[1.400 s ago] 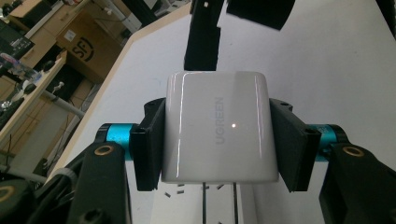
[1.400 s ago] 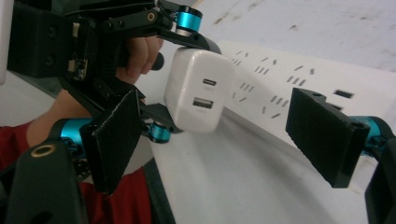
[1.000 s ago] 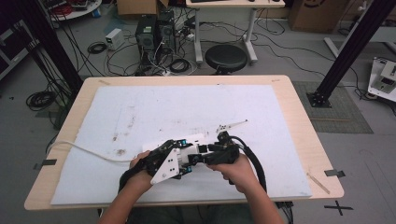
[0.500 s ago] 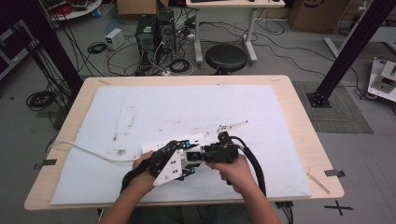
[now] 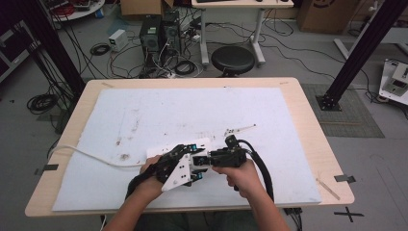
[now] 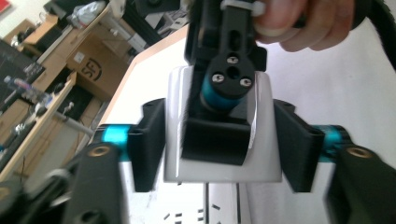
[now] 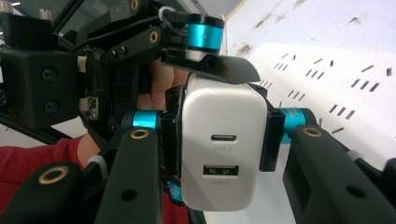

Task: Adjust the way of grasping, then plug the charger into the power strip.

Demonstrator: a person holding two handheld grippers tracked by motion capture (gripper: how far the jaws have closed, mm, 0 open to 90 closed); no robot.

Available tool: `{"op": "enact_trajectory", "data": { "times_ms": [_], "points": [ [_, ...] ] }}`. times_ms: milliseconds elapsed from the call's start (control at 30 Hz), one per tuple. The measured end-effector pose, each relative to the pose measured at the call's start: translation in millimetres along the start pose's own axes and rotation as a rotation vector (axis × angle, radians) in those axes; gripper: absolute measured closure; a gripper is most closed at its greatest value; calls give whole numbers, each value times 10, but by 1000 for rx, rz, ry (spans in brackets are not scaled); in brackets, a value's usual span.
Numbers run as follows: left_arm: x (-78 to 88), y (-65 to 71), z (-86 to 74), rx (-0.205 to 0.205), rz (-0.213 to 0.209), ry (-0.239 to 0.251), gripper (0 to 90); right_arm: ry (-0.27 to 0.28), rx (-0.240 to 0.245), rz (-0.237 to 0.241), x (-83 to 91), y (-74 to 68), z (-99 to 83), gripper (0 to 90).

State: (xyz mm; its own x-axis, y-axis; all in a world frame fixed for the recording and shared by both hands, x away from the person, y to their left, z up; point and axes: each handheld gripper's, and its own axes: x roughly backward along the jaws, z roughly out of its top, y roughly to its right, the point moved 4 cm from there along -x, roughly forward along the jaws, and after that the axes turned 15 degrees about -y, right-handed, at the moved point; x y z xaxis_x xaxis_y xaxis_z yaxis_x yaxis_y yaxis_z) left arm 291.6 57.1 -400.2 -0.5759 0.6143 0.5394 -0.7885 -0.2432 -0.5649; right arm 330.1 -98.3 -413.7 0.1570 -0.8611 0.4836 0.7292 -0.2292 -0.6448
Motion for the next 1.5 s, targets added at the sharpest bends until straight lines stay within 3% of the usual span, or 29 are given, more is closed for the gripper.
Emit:
{"op": "enact_trajectory", "data": {
  "times_ms": [67, 167, 400, 433, 467, 500, 533, 600, 700, 767, 867, 1000, 1133, 1167, 1500],
  "points": [
    [45, -26, -18, 18, 23, 0, 271, 6, -13, -27, 53, 13, -9, 632],
    [92, -40, -47, 19, 18, -3, 248, 34, -9, -37, 128, 24, -5, 632],
    [296, -260, -218, 99, 11, -23, 232, 85, 78, -202, 496, -50, 64, 631],
    [324, -309, -252, 119, 9, -33, 225, 85, 94, -232, 535, -63, 76, 631],
    [379, -405, -333, 180, -15, -60, 223, 87, 104, -255, 573, -75, 86, 631],
    [379, -405, -333, 180, -15, -60, 223, 89, 110, -284, 615, -89, 91, 631],
    [437, -488, -406, 230, -41, -73, 220, 84, 128, -312, 648, -96, 99, 631],
    [507, -589, -494, 286, -54, -103, 183, 82, 142, -362, 712, -110, 107, 631],
    [587, -703, -580, 335, -56, -140, 174, 63, 165, -413, 781, -124, 127, 631],
    [613, -739, -604, 343, -59, -162, 174, 54, 173, -423, 800, -127, 136, 631],
    [675, -830, -665, 353, -48, -202, 174, 37, 195, -480, 858, -136, 163, 631],
    [730, -940, -775, 390, -55, -246, 174, 21, 213, -515, 920, -134, 166, 631],
    [759, -1016, -890, 430, -48, -258, 174, 31, 202, -525, 958, -116, 147, 631],
    [764, -1052, -980, 455, -42, -273, 174, 27, 204, -531, 975, -86, 118, 631],
    [780, -1106, -1088, 480, -33, -279, 174, 7, 202, -541, 975, -61, 111, 631]
  ]
}}
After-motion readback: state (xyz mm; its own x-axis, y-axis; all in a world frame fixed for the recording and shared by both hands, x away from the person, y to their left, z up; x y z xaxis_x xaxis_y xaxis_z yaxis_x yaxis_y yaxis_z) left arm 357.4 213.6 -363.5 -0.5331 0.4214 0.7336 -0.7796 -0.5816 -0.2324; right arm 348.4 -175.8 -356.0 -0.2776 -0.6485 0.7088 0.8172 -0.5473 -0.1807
